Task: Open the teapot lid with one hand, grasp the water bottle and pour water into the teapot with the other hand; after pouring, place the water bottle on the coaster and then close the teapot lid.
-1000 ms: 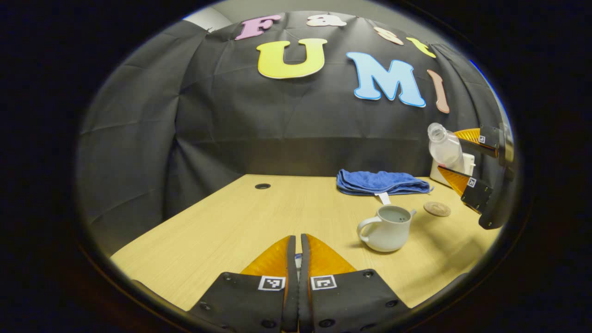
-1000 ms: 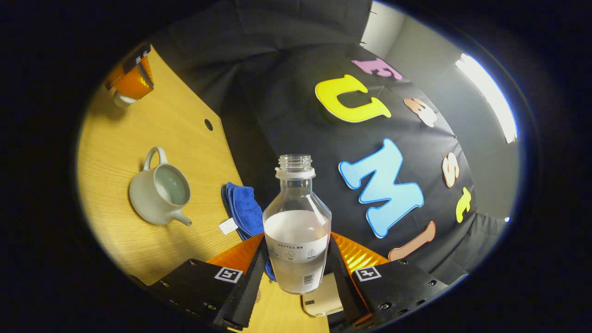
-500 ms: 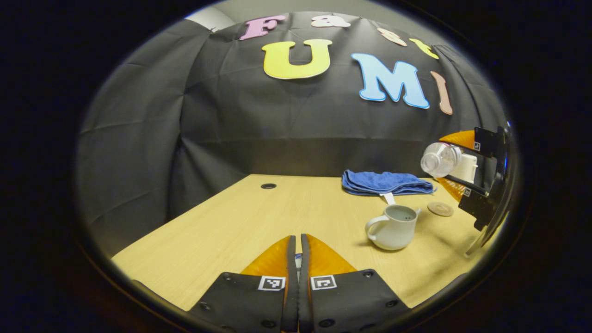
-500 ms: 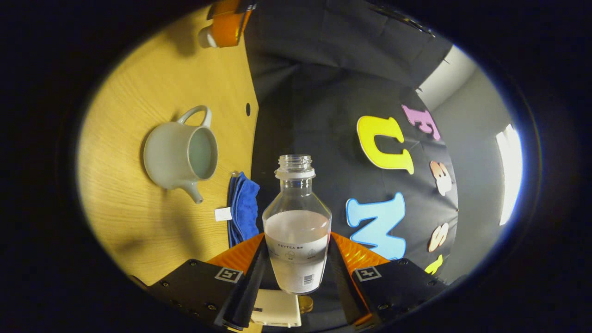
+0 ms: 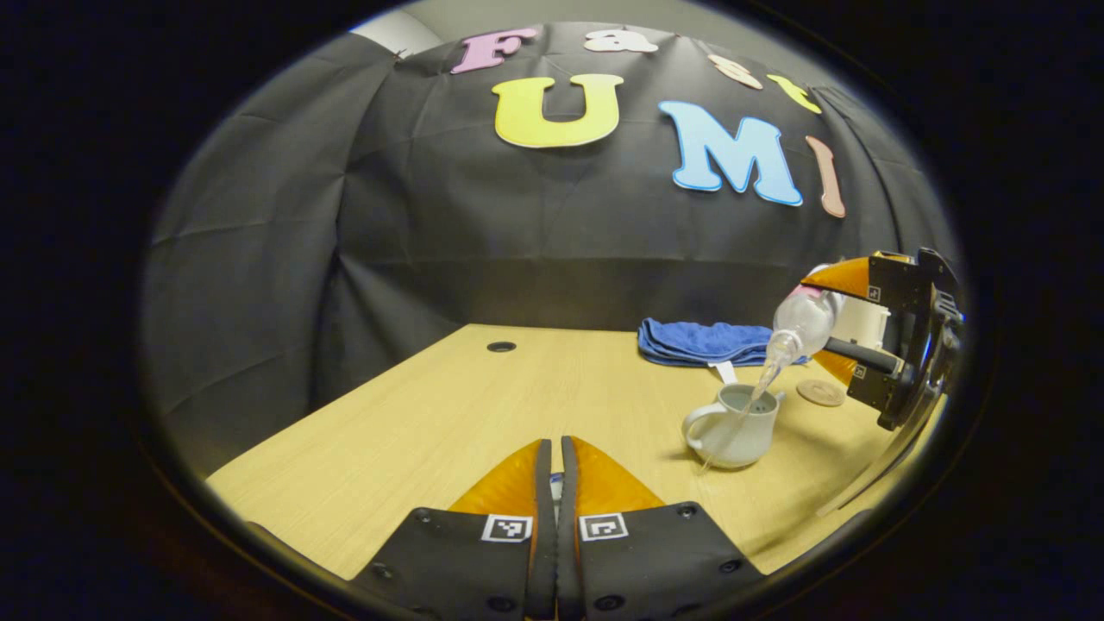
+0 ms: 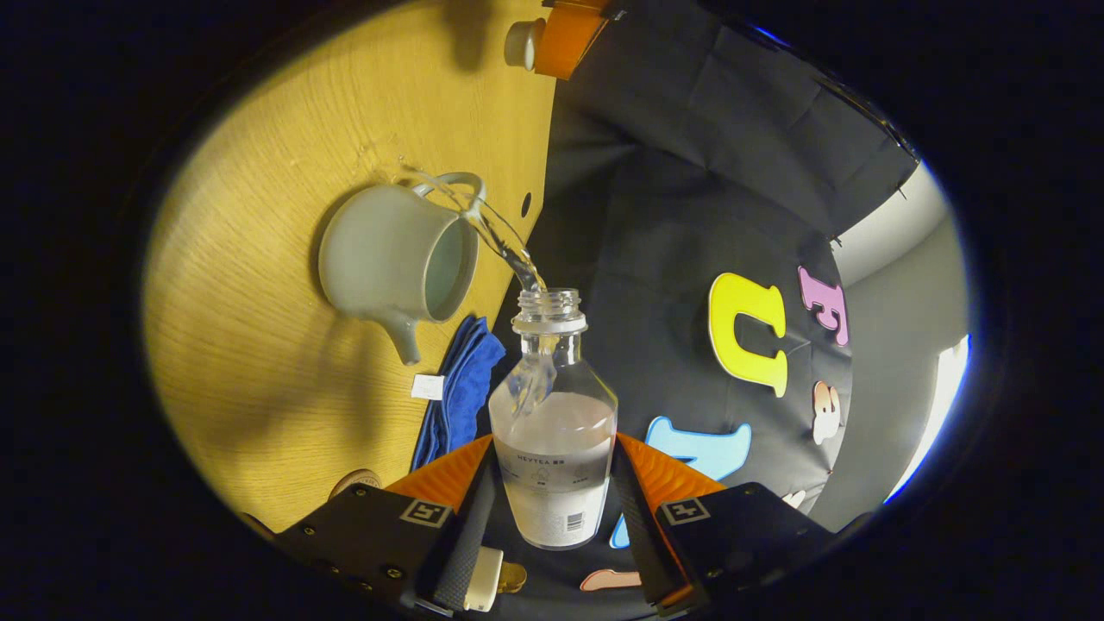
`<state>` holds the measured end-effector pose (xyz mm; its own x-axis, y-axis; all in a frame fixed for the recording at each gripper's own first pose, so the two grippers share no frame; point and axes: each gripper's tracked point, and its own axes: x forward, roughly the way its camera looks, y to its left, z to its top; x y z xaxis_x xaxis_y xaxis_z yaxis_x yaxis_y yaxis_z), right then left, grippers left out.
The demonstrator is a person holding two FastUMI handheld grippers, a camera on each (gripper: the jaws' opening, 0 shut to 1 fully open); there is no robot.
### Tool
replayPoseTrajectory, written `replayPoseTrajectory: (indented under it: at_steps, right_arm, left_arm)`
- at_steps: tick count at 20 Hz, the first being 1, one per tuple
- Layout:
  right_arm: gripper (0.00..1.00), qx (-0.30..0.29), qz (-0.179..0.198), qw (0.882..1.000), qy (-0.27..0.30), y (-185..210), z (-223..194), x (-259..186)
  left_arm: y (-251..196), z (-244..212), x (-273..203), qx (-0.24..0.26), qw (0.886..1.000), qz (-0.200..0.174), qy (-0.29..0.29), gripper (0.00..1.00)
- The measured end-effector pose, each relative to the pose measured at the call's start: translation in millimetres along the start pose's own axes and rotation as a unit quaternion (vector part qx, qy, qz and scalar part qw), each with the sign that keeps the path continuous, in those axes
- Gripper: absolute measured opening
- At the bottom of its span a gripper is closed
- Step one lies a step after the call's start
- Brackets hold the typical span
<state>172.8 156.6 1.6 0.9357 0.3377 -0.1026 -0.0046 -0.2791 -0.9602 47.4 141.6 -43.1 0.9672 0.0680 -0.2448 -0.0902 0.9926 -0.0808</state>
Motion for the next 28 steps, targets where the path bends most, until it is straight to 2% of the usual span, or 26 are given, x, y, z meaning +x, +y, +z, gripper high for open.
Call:
replayPoseTrajectory:
  at_steps: [7,8,9,10,15,16,18,20,23,24,28]
  right_arm:
    - [0.73,-0.009,0.002,1.0,0.009,5,-7,5]
    - [0.73,-0.012,0.003,1.0,0.009,5,-7,5]
    - [0.7,-0.017,0.004,1.0,0.008,5,-6,6]
    - [0.73,-0.022,0.004,1.0,0.007,5,-7,6]
    - [0.73,-0.053,0.0,0.999,0.006,5,-10,8]
    - [0.73,-0.06,-0.001,0.998,0.005,6,-10,9]
    - [0.72,-0.068,0.0,0.998,0.003,7,-10,9]
    - [0.73,-0.076,-0.001,0.997,-0.001,8,-10,11]
    - [0.72,-0.097,-0.005,0.995,-0.006,4,-6,14]
    - [0.72,-0.102,-0.007,0.995,-0.007,2,-6,13]
    - [0.72,-0.123,-0.013,0.992,-0.012,-2,-3,14]
  left_arm:
    - [2,0,1,-0.002,1.0,0.0,0.0,0.06]
    - [2,0,1,-0.002,1.0,0.0,0.0,0.09]
    - [1,0,1,-0.002,1.0,0.0,0.0,0.06]
    - [1,0,1,-0.001,1.0,0.0,0.001,0.09]
    - [2,-1,2,0.001,1.0,0.001,0.002,0.09]
    - [2,0,2,0.001,1.0,0.001,0.002,0.06]
    - [2,0,2,0.001,1.0,0.001,0.002,0.09]
    - [-1,-1,4,0.002,1.0,-0.002,0.004,0.06]
    - [-2,-2,5,0.002,1.0,-0.005,0.007,0.09]
    - [-1,-1,3,0.001,1.0,-0.005,0.005,0.06]
    - [-2,-2,4,0.002,1.0,-0.005,0.007,0.08]
